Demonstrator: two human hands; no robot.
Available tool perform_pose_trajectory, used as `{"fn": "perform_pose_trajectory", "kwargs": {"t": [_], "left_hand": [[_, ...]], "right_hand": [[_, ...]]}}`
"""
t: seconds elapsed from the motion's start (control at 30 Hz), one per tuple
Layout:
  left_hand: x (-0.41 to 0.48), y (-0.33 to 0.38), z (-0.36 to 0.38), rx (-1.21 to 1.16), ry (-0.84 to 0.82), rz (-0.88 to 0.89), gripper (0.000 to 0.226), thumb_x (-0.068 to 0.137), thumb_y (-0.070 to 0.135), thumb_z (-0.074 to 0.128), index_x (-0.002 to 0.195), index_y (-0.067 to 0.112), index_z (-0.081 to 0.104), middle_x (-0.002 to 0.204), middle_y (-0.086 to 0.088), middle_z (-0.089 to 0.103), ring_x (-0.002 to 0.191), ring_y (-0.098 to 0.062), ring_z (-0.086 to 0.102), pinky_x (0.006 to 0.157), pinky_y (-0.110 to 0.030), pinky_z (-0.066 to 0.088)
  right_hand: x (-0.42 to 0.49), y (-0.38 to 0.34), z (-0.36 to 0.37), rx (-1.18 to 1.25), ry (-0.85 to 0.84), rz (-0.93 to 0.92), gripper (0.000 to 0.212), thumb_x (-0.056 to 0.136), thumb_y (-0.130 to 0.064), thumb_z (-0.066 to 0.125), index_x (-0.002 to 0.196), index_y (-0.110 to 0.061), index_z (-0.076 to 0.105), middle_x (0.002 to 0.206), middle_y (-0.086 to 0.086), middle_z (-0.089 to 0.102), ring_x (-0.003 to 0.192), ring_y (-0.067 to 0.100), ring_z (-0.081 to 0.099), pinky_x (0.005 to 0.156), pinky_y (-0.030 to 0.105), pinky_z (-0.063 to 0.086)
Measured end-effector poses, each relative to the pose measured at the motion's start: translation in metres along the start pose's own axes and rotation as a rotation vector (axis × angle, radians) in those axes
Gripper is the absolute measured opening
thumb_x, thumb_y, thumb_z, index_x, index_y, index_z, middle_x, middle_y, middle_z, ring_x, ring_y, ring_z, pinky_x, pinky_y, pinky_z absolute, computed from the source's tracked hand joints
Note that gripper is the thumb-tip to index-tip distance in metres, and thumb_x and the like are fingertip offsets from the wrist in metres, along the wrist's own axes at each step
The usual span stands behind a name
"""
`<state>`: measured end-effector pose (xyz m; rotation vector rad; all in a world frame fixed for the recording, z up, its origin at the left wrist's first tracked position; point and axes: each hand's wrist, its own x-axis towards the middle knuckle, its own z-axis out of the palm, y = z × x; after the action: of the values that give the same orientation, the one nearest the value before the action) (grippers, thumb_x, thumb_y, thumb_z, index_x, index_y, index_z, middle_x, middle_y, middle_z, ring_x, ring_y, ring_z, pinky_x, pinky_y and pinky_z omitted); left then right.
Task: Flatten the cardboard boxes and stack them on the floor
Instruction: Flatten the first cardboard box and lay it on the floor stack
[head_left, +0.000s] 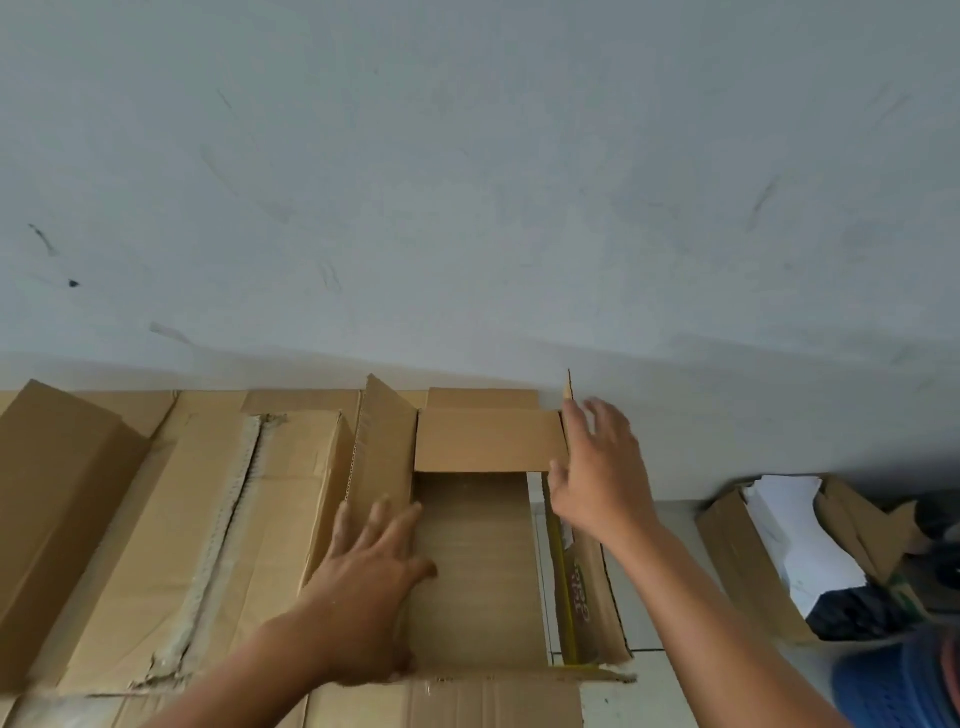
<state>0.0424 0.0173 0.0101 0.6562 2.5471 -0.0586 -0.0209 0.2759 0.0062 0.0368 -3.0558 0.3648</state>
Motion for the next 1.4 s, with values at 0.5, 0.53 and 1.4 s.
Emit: {"fn": "perform_pose_trajectory", "kwargs": {"t": [0.5, 0.53, 1.4], "left_hand": [[0.0, -0.015, 0.016, -0.487, 0.111, -0.345, 0.115, 0.078, 0.006, 0.066, 0.154, 0.03, -0.017, 0.161, 0.013, -0.024, 0.093, -0.017, 0.065, 0.067, -0.033, 0.059], [-0.001, -0.015, 0.016, -0.507, 0.107, -0.351, 0.116, 0.077, 0.003, 0.065, 0.154, 0.03, -0.018, 0.161, 0.015, -0.024, 0.093, -0.017, 0.065, 0.067, -0.033, 0.059], [-0.034, -0.028, -0.003, -0.795, 0.232, 0.131, 0.111, 0.074, 0.001, 0.059, 0.149, 0.058, 0.001, 0.157, 0.037, 0.003, 0.141, 0.019, 0.006, 0.113, -0.007, 0.021]], "right_hand": [[0.065, -0.055, 0.046, -0.516, -0.276, -0.292, 0.057, 0.078, -0.013, 0.073, 0.131, -0.009, 0.054, 0.13, 0.015, 0.05, 0.121, 0.034, 0.045, 0.105, 0.047, 0.035], [0.069, -0.053, 0.041, -0.54, -0.269, -0.292, 0.051, 0.078, -0.02, 0.073, 0.126, -0.01, 0.059, 0.129, 0.013, 0.05, 0.121, 0.033, 0.044, 0.108, 0.047, 0.032], [0.081, 0.03, -0.033, 0.54, -0.054, 0.519, 0.046, 0.095, -0.017, 0.049, 0.141, -0.011, 0.046, 0.121, 0.011, 0.059, 0.076, 0.016, 0.056, 0.054, 0.024, 0.037]]}}
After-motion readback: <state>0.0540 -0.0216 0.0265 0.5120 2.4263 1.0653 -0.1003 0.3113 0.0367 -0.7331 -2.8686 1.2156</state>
